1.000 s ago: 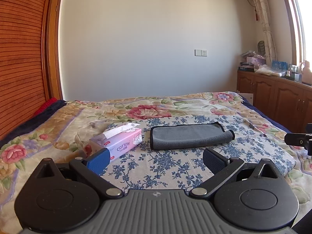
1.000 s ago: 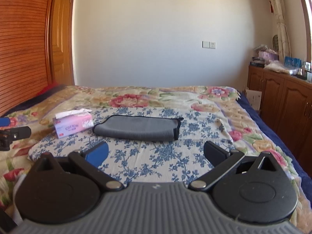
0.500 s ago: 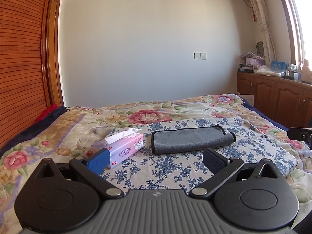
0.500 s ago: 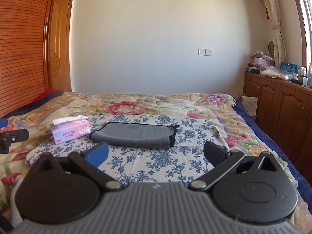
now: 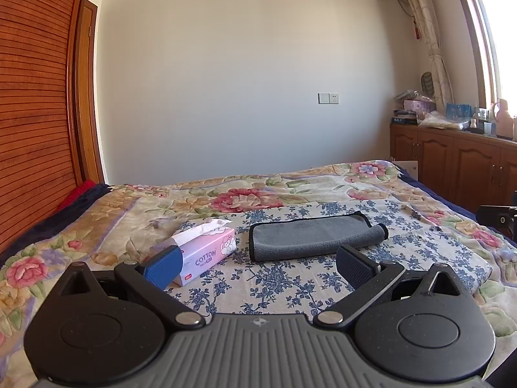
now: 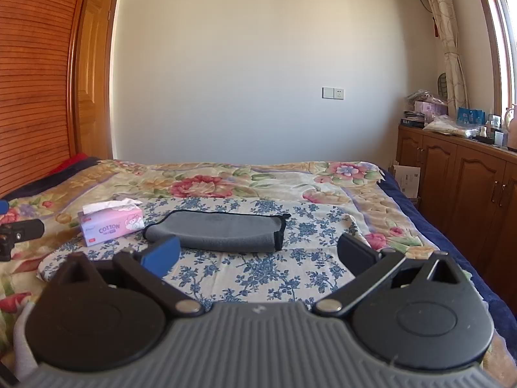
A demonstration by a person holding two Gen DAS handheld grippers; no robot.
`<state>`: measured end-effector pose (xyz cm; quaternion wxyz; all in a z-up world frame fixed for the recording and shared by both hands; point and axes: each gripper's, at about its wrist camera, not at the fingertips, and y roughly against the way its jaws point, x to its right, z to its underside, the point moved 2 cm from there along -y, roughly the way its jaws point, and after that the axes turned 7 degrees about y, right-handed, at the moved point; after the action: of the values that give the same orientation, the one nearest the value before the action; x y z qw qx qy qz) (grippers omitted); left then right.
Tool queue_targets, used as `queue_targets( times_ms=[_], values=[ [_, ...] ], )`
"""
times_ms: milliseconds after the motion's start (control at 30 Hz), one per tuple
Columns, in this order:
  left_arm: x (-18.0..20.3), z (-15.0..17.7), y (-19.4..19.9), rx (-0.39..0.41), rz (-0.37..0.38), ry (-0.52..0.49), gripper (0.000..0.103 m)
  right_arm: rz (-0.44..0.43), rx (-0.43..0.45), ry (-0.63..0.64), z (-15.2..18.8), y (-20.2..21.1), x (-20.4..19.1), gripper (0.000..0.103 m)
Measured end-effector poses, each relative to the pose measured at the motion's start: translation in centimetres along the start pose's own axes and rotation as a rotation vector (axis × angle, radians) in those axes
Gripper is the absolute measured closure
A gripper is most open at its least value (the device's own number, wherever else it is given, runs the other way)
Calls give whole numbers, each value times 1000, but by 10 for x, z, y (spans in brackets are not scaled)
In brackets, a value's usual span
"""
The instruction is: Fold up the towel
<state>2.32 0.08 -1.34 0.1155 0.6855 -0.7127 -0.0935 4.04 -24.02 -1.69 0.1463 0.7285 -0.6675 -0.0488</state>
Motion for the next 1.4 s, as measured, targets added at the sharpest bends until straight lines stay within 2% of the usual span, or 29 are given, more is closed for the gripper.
queue_targets(
  times_ms=[1400],
  values=[
    [0,1,0,-4,3,-4,0,3,1,-1,0,1,3,0]
  ],
)
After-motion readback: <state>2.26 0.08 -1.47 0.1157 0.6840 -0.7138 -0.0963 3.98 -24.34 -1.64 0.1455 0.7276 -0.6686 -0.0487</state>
